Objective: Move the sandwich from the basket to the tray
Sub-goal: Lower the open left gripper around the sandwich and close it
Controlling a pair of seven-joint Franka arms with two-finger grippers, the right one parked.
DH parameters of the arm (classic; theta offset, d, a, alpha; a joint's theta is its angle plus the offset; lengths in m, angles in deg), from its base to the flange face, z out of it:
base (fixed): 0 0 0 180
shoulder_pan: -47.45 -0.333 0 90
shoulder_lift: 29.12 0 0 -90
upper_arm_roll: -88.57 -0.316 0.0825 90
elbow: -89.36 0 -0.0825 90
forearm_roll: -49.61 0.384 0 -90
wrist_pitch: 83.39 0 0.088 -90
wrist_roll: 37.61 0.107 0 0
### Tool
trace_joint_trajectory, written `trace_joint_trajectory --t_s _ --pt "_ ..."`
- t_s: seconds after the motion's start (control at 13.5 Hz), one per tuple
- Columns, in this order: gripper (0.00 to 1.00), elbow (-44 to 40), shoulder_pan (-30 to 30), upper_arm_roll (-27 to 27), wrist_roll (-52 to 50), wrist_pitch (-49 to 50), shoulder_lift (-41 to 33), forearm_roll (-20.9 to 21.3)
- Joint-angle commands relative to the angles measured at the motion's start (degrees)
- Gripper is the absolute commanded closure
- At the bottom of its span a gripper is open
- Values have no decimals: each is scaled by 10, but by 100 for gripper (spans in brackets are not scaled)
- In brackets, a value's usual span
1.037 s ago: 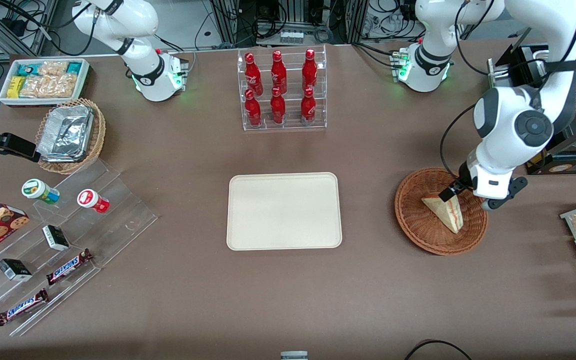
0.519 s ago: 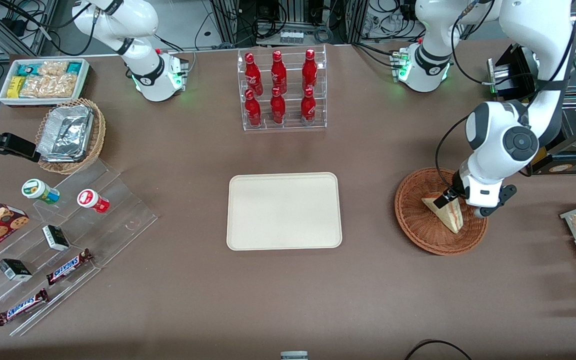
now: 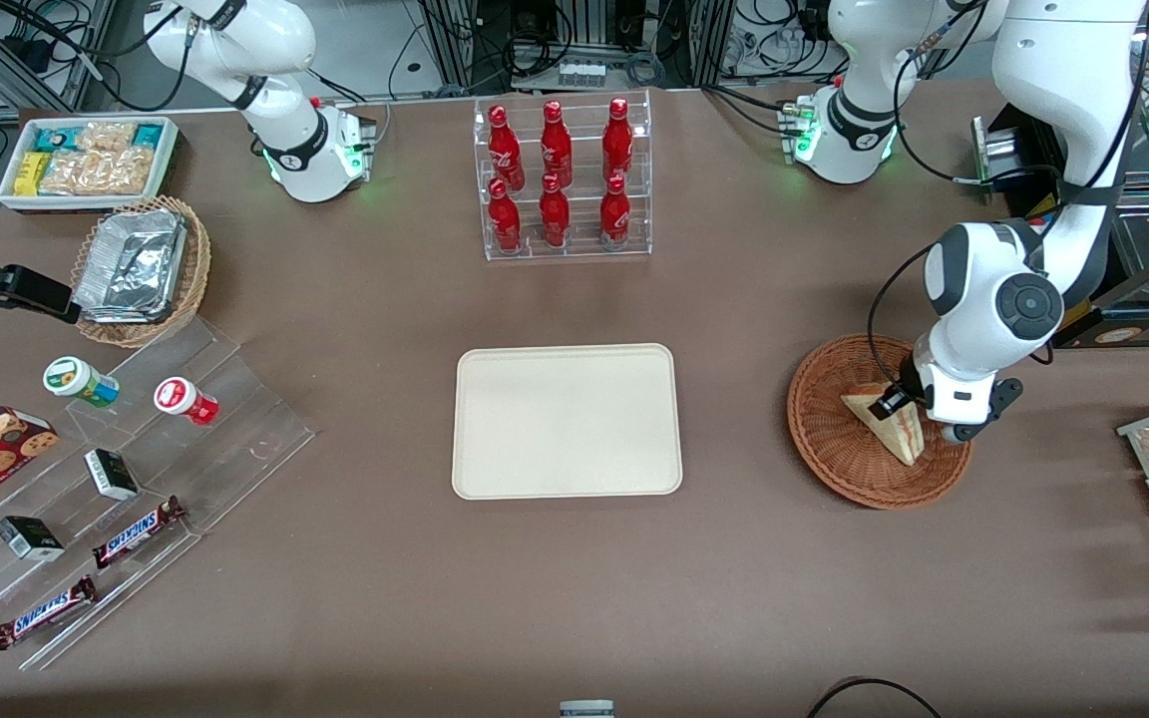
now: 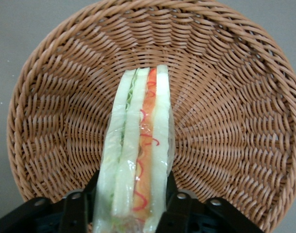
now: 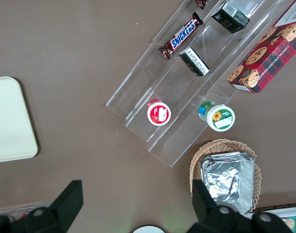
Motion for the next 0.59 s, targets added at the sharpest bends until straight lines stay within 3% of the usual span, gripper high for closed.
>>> trace_joint_trajectory --t_s 0.0,0.22,0.52 --pt "100 -1 -2 2 -16 -4 -2 5" --pt "100 -19 0 3 -25 19 -4 5" --pt "100 -119 22 6 -19 164 -9 6"
